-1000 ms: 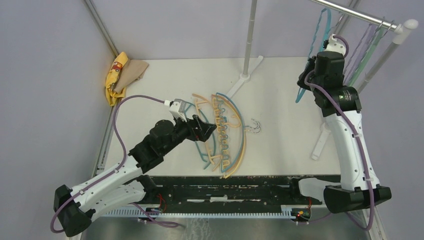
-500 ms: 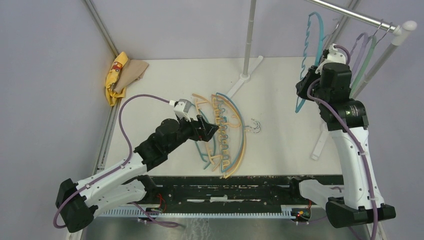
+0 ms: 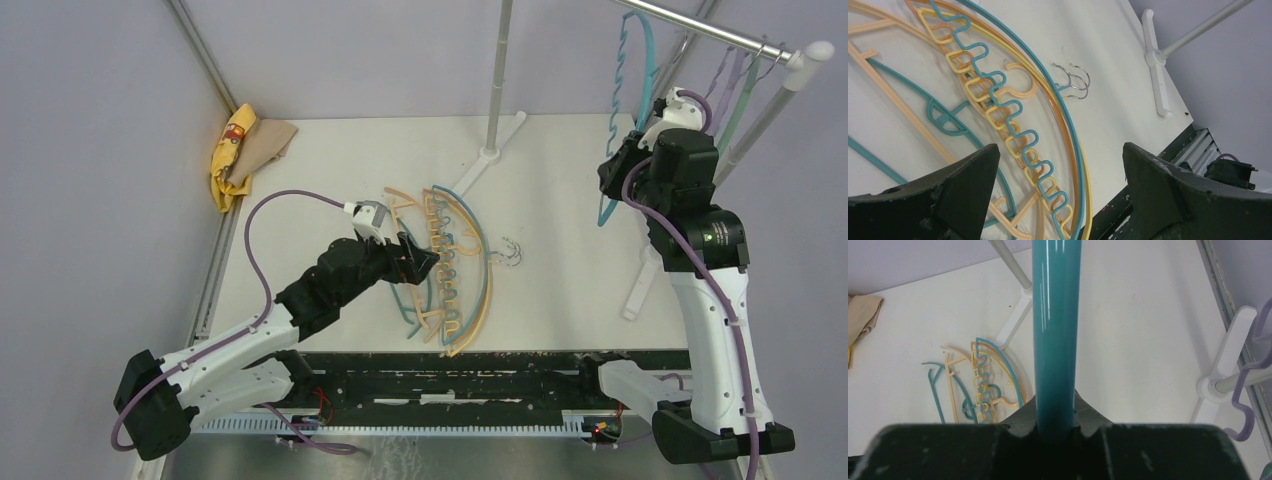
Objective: Organize the hangers
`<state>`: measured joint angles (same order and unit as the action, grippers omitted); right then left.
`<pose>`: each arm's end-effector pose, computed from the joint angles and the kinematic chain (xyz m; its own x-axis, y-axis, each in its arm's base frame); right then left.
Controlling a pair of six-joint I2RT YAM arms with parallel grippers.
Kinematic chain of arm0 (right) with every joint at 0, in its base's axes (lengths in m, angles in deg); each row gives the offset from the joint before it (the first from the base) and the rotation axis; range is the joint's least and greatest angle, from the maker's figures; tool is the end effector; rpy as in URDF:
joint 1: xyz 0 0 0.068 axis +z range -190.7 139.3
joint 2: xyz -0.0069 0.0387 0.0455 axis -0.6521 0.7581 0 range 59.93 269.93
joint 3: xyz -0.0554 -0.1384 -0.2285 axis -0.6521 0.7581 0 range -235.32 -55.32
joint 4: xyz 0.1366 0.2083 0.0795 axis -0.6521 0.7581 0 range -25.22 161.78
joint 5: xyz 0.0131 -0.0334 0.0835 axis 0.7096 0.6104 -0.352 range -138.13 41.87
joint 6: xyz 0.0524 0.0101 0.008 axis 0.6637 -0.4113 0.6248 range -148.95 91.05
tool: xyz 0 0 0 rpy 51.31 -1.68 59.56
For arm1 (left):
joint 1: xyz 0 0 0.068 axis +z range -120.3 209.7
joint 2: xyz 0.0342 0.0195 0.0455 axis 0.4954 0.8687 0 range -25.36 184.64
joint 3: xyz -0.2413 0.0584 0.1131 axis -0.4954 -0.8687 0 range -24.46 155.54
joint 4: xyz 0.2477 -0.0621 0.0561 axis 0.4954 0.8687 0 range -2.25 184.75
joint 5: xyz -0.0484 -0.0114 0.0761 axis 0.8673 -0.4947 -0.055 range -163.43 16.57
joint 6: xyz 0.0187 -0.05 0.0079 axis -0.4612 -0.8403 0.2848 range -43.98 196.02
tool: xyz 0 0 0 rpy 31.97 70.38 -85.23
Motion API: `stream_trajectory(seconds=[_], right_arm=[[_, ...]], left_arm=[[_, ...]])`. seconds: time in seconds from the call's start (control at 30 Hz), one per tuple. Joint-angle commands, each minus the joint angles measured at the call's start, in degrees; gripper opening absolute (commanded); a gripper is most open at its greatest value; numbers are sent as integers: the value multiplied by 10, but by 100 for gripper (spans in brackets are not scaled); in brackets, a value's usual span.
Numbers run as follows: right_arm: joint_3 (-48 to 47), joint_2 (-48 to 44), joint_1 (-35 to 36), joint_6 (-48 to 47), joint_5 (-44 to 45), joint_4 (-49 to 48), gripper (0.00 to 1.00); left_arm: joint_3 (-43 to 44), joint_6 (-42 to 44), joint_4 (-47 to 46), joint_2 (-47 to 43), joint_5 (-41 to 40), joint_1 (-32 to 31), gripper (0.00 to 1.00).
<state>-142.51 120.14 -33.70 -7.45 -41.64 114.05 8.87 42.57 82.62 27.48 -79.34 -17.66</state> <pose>0.1803 0.0181 0.4657 -0.3566 0.3231 -0.8766 0.1217 0.9464 0.2993 0.1501 -0.1576 0.2714 -0.5065 -0.2595 -0.8223 0.4612 0.7242 -0.5127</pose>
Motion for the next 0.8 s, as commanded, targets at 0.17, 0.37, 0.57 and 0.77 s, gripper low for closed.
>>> stream_trajectory(seconds=[0.17, 0.37, 0.57, 0.77], right_arm=[[-33, -10, -2, -21, 40, -47, 1], [-58, -4, -2, -33, 68, -49, 1], [-100, 34, -4, -48, 117, -50, 2], [-114, 77, -11, -40, 132, -51, 1]], left_arm=[[-2, 9, -36, 0, -11, -1, 99], [-11, 9, -41, 0, -17, -1, 99], [-12, 15, -39, -1, -20, -1, 99], [-19, 15, -37, -9, -21, -1, 99]])
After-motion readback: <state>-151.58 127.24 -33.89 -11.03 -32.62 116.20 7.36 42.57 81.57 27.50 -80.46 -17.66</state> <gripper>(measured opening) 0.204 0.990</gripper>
